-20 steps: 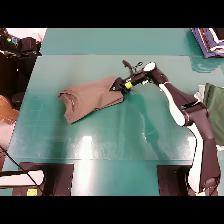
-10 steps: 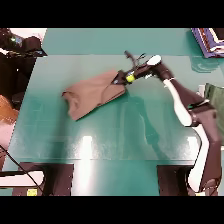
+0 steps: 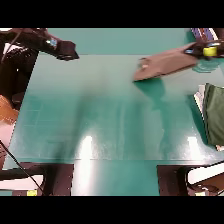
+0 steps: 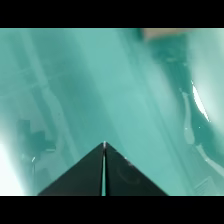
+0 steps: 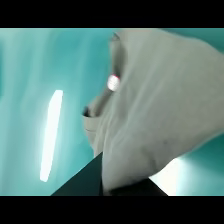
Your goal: Fold the shirts.
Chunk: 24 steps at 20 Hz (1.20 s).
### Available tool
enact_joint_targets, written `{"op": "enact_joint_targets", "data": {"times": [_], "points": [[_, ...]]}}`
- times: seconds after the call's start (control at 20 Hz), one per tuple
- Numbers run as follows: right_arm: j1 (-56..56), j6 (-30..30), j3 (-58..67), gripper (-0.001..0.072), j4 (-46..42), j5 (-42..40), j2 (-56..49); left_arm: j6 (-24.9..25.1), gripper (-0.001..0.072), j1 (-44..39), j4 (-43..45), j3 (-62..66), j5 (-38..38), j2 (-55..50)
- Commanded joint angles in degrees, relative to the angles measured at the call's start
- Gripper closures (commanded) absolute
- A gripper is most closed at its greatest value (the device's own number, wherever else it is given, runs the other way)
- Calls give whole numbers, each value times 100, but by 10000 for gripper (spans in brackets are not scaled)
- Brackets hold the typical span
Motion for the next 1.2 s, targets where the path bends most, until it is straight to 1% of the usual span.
{"op": "enact_joint_targets", "data": {"times": [0.0, 0.2, 0.4, 0.55, 0.65, 0.8, 0.95, 1.1, 1.15], "points": [[-1259, 74, -15, 696, -254, 111, 378, 9, 682, -503, 0, -2, 249, 4], [-1996, 72, -15, 696, -245, 109, 378, 4, 682, -730, 0, -2, 262, 4], [-2361, 35, -15, 696, -197, -337, 538, 4, 682, -730, 2, -2, 260, 4], [-2470, -343, -11, 696, -197, -820, 876, 4, 682, -732, 2, -2, 260, -9], [-2470, -437, 131, 696, -197, -905, 1045, 4, 682, -730, 0, -2, 258, -33], [-2470, -466, 494, 696, -201, -866, 1209, 4, 682, -732, 0, -2, 245, -48], [-2492, -463, 496, 696, -273, -778, 1429, 7, 682, -730, 0, -2, 192, -48], [-2686, -463, 494, 696, -291, -271, 1486, 7, 682, -732, 0, -2, 52, -48], [-2782, -463, 479, 696, -540, 28, 1484, 7, 681, -732, 0, -2, 7, -48]]}}
